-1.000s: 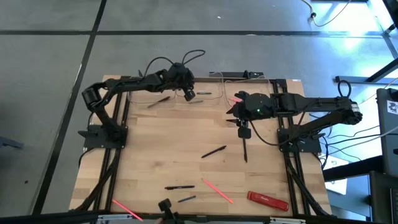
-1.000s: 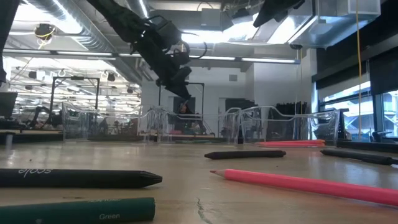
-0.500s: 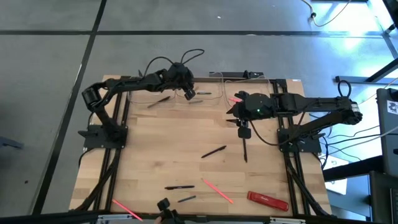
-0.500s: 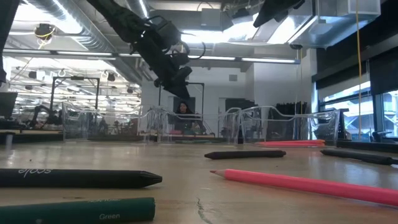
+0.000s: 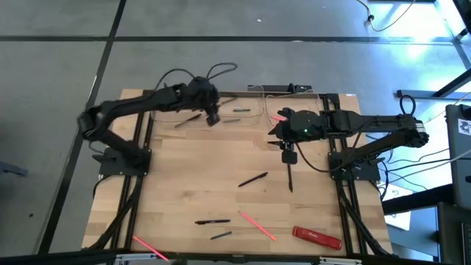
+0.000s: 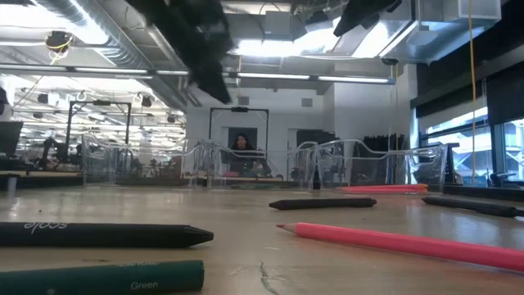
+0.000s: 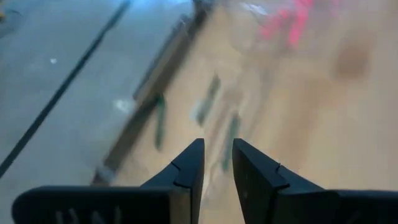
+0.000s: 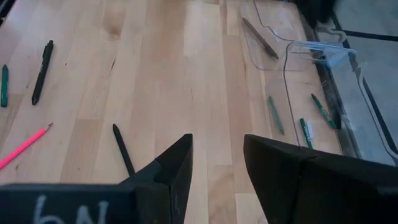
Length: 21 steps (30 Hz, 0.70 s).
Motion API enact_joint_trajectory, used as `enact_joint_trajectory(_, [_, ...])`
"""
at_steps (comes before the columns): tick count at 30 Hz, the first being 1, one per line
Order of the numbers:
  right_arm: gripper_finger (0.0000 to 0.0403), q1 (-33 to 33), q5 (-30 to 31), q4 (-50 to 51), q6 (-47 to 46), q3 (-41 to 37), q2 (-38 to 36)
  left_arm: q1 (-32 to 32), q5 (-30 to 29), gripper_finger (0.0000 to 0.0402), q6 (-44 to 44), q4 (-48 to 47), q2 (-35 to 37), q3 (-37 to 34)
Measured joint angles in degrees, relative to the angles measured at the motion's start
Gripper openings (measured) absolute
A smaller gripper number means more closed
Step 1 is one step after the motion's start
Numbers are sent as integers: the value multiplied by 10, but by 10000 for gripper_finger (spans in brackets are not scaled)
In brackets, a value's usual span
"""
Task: Sort crayons/erasers/pens/pencils in bins
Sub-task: Put the pink pencil into the right transparent bin
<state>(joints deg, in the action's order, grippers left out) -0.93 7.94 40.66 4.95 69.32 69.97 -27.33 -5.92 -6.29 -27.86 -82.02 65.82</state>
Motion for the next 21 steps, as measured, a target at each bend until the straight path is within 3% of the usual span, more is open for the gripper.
enact_joint_trajectory(5, [145,0,0,0,11,0,0,103,-36,73,53,-195,100,0])
enact_joint_trajectory(10, [145,0,0,0,17,0,0,249,-43,73,186,-332,159,0])
enact_joint_trajectory(15, [145,0,0,2,17,0,0,391,-6,76,337,-379,172,0])
enact_joint_trajectory(21, [145,0,0,4,17,0,0,533,101,73,483,-367,148,0])
